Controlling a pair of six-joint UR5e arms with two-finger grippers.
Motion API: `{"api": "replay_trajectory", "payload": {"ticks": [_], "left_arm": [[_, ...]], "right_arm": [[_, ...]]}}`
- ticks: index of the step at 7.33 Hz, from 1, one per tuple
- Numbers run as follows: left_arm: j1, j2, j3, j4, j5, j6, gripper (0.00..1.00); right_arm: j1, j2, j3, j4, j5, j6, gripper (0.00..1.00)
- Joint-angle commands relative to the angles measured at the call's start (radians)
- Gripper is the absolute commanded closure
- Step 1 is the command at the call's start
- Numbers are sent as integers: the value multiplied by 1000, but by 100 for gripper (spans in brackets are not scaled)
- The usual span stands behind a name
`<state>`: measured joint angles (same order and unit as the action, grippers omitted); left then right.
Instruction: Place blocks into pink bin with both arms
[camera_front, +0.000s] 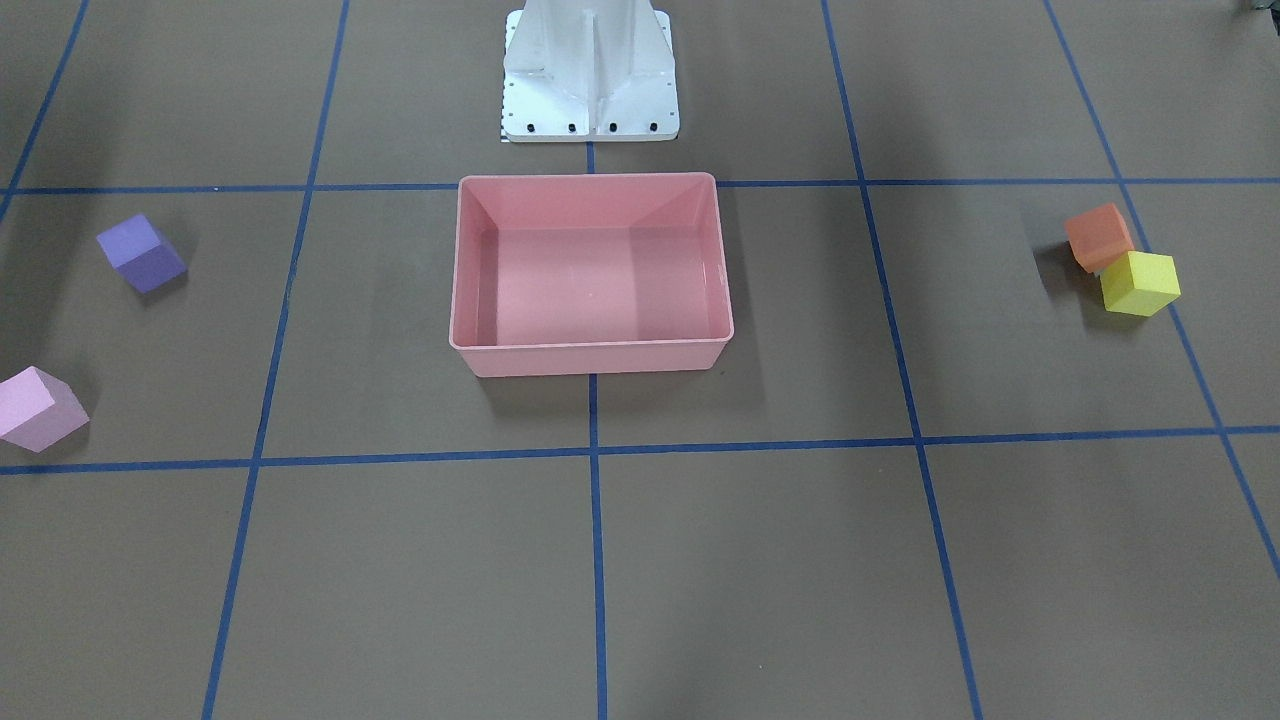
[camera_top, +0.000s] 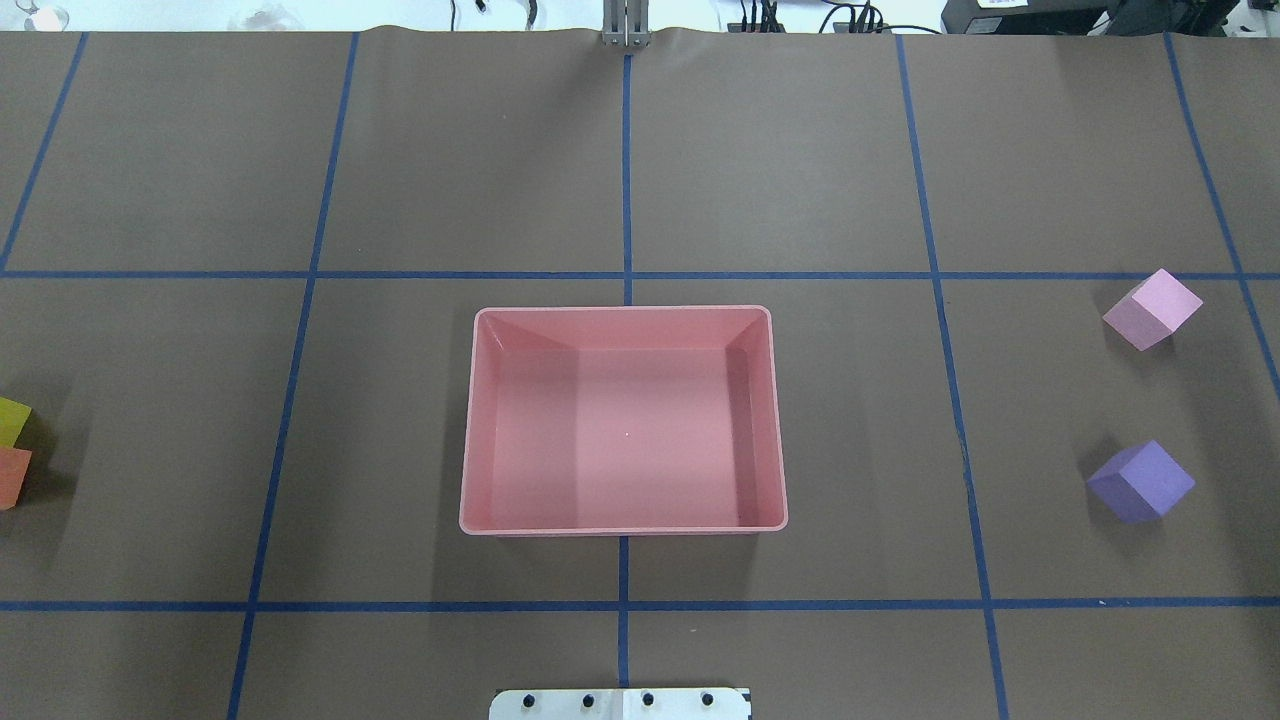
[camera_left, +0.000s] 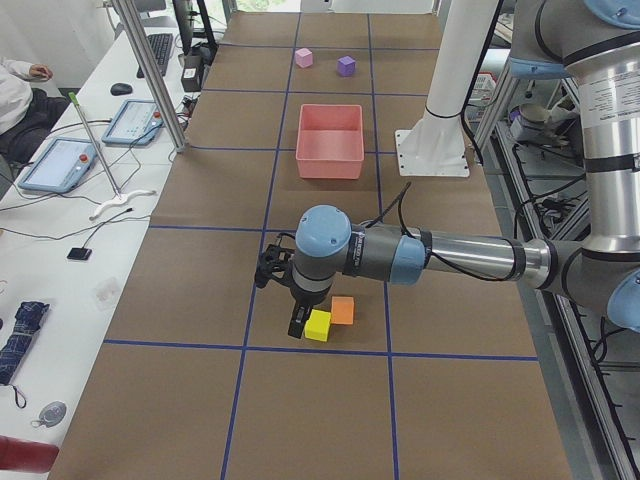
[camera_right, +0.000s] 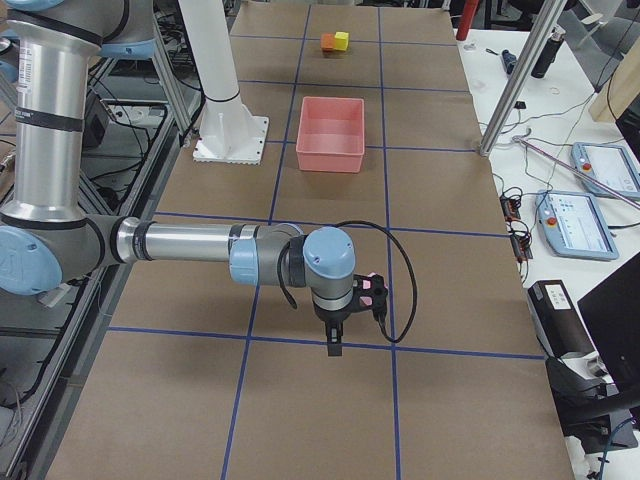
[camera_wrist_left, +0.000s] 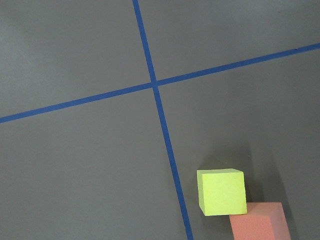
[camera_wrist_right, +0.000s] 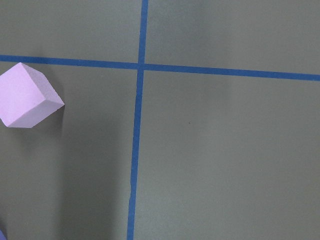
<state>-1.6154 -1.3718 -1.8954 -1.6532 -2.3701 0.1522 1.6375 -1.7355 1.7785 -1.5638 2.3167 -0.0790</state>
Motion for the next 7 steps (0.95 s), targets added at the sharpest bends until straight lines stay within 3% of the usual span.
{"api": "replay_trajectory", "payload": {"ticks": [1,2,4,6,7], "left_arm": [[23,-49,33,-17,-71,-3,0],[34,-50,51,-23,-107,1,0],[122,-47,79,-137,-97,-57,0],[189,-11,82,-167,-89,-159,0],[210,32,87,-248,-27,-210,0]], "right_arm": [[-1,2,9,-1,24,1,0],[-1,-5,7,26,45,-1,0],[-1,-36,-37,205,89,1,0],[-1,-39,-62,229,96,7,0],[-1,-39,-62,229,99,7,0]]}}
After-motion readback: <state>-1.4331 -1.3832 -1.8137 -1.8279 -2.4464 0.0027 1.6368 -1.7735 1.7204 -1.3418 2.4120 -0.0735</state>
